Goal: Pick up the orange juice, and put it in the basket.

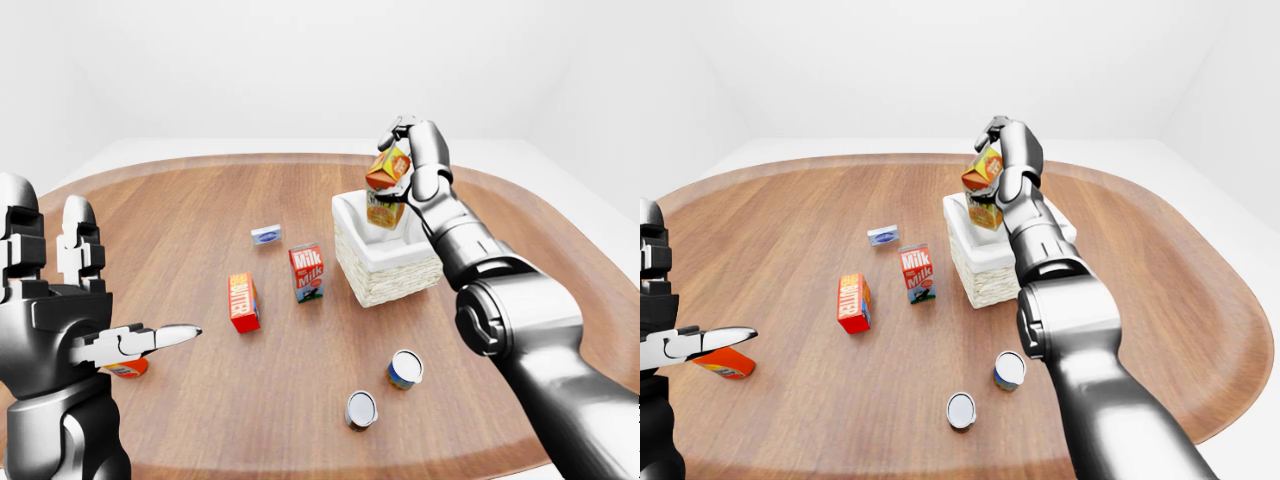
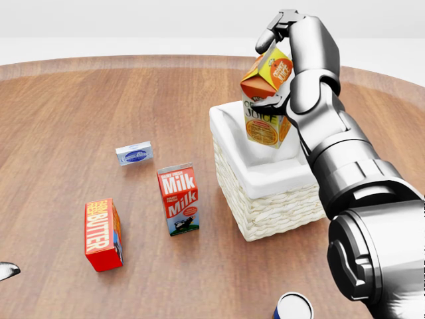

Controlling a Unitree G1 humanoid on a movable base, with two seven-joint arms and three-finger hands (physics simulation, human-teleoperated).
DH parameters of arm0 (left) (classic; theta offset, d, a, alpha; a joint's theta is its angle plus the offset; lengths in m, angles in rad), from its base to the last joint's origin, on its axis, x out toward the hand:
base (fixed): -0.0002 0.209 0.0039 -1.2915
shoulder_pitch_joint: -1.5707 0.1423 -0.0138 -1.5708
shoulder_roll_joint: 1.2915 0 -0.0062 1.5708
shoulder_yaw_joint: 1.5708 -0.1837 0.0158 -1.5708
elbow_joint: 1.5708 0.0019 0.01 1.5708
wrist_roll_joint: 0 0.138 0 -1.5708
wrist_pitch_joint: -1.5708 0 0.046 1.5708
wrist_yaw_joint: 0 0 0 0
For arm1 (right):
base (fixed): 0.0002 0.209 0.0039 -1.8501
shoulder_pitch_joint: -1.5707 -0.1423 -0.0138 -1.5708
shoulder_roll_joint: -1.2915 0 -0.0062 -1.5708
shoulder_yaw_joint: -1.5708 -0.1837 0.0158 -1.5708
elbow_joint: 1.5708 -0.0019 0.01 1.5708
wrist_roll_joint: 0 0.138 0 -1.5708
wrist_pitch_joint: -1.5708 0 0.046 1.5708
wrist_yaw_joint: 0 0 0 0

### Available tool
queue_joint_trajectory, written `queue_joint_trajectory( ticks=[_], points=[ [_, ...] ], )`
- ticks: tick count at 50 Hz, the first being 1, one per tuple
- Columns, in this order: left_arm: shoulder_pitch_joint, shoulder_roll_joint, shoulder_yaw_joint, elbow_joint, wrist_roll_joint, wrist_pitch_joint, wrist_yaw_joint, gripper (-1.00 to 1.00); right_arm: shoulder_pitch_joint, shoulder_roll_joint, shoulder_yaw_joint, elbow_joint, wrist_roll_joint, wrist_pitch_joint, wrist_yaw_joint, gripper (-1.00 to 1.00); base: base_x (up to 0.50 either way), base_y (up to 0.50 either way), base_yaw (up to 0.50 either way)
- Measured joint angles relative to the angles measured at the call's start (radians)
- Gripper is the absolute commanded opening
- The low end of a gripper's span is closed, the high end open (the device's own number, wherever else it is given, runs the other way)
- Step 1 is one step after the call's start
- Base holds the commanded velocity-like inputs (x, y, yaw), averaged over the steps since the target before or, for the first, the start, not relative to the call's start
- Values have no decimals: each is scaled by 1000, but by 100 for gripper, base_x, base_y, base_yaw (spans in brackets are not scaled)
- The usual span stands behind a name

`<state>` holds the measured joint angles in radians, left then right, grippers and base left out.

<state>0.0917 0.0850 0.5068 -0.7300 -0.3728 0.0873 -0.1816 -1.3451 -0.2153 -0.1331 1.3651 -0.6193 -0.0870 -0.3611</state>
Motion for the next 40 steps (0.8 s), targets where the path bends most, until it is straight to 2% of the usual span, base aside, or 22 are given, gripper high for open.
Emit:
queue_joint_trajectory(
  ticks=[40],
  points=[
    [4, -2, 2, -10, -2, 0, -4, 100, 60, 27, 4, 5, -65, 0, -159, -100, 0, 0, 0]
  ],
)
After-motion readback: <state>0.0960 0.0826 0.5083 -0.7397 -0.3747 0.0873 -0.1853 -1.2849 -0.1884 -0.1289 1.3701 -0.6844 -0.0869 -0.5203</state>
